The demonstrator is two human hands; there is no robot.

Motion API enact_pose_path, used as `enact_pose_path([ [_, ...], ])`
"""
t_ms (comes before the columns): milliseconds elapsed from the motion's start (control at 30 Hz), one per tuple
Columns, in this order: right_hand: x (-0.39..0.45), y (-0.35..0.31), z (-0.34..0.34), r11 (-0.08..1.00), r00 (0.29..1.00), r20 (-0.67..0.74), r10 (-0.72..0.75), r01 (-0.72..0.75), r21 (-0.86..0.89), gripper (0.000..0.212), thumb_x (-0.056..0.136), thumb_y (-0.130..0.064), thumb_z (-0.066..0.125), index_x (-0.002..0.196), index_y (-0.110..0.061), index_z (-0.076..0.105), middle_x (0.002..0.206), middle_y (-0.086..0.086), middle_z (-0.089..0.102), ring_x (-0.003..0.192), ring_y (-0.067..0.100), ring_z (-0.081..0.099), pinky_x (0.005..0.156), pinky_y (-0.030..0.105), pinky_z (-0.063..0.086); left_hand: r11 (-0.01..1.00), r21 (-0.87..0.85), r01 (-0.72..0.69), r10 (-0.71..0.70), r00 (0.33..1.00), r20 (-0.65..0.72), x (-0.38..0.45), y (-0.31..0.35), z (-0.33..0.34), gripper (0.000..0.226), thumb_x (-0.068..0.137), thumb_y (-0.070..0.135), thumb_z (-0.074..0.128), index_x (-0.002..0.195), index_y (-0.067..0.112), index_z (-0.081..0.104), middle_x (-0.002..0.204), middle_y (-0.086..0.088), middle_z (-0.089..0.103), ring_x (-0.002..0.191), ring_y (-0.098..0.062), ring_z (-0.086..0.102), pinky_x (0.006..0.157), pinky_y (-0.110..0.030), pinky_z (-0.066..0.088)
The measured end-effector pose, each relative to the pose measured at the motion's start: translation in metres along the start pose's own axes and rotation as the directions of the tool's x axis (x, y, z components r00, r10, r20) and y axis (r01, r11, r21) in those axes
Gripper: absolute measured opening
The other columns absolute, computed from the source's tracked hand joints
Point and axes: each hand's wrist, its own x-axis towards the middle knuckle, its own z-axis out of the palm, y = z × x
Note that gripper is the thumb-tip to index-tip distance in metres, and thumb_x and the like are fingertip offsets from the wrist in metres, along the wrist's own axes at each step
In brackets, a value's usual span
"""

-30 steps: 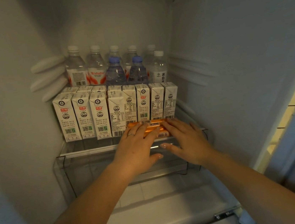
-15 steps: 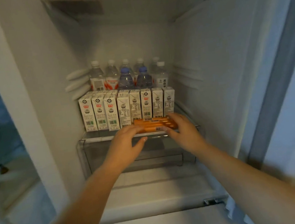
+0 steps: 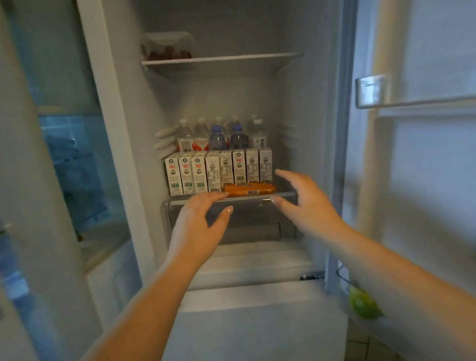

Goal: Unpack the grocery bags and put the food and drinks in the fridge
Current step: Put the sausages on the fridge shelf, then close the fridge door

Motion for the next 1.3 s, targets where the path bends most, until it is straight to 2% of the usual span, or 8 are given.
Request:
enact_pose_path([
  [200,-0.074,-0.051,-0.067,0.999,0.999,0.035,-0.003,0.004,-0.039,0.054,0.091,-0.029,0.058,0.140,-0.027,0.037,0.145,-0.004,0.037,0.131,0.009,0.034,0.098,0.015,0.022,0.995,-0.100,0.029,-0.034,0.998,-0.057,-0.050,0.090,-0.035,0.031,0.090,0.027,0.058,0.121,0.025,0.057,0.114,0.015,0.050,0.105,0.002,0.042,0.095,-0.019,0.035],
  [533,-0.151,-0.082,-0.177,0.996,0.996,-0.045,-0.078,0.076,-0.043,0.051,0.091,-0.035,0.055,0.139,-0.030,0.037,0.145,-0.004,0.036,0.133,0.012,0.033,0.100,0.020,0.024,0.988,-0.138,-0.066,0.056,0.996,-0.076,-0.106,0.220,-0.055,0.035,0.091,0.030,0.056,0.126,0.026,0.054,0.114,0.020,0.048,0.094,0.032,0.036,0.076,0.010,0.027],
  [700,-0.200,-0.062,-0.247,0.989,0.988,-0.052,-0.144,0.146,0.032,0.051,0.090,-0.034,0.057,0.137,-0.029,0.039,0.144,-0.004,0.036,0.133,0.012,0.033,0.108,0.029,0.030,0.990,-0.122,-0.075,0.062,0.992,-0.108,-0.139,0.295,-0.019,0.037,0.091,0.031,0.056,0.127,0.025,0.053,0.118,0.018,0.050,0.098,0.022,0.041,0.081,0.008,0.026],
  [867,-0.250,-0.044,-0.333,0.949,0.948,-0.037,-0.315,0.316,0.016,0.051,0.090,-0.034,0.057,0.138,-0.031,0.038,0.147,-0.007,0.031,0.135,0.005,0.025,0.108,0.018,0.023,0.980,-0.159,-0.117,0.077,0.968,-0.240,-0.179,0.386,0.040,0.047,0.090,0.025,0.059,0.134,0.017,0.047,0.129,0.012,0.046,0.117,0.011,0.034,0.095,0.003,0.023],
  [1000,-0.273,-0.029,-0.398,0.870,0.863,-0.118,-0.492,0.479,-0.119,0.049,0.090,-0.029,0.058,0.137,-0.022,0.042,0.147,0.000,0.032,0.137,0.010,0.026,0.104,0.006,0.016,0.978,-0.175,-0.117,0.077,0.973,-0.216,-0.201,0.451,0.082,0.062,0.089,0.036,0.056,0.143,0.021,0.029,0.149,0.001,0.033,0.138,-0.008,0.025,0.111,-0.024,0.022],
  [1100,-0.279,-0.005,-0.431,0.821,0.788,-0.239,-0.567,0.517,-0.242,0.051,0.087,-0.027,0.059,0.135,-0.015,0.045,0.147,0.010,0.031,0.141,0.021,0.022,0.113,0.026,0.020,0.980,-0.145,-0.139,0.111,0.976,-0.186,-0.209,0.489,0.104,0.076,0.083,0.047,0.058,0.143,0.034,0.012,0.156,0.000,0.015,0.145,-0.013,0.008,0.117,-0.039,0.015],
  [1200,-0.281,0.022,-0.449,0.901,0.866,-0.287,-0.410,0.337,-0.273,0.074,0.084,-0.037,0.064,0.146,-0.021,0.026,0.155,0.014,0.010,0.145,0.025,0.004,0.116,0.048,0.013,0.993,-0.046,-0.112,0.108,0.991,-0.080,-0.210,0.513,0.122,0.100,0.077,0.047,0.068,0.140,0.041,-0.009,0.158,0.003,-0.010,0.143,-0.012,-0.015,0.117,-0.047,0.001],
  [1300,-0.279,0.046,-0.454,0.953,0.983,-0.136,-0.125,0.081,-0.291,0.095,0.081,-0.049,0.065,0.149,-0.030,0.001,0.157,0.010,-0.009,0.145,0.025,-0.005,0.114,0.057,0.006,0.981,0.173,-0.084,0.082,0.996,0.017,-0.208,0.527,0.143,0.114,0.074,0.051,0.070,0.138,0.037,-0.024,0.155,0.002,-0.023,0.141,-0.015,-0.024,0.116,-0.049,-0.004],
])
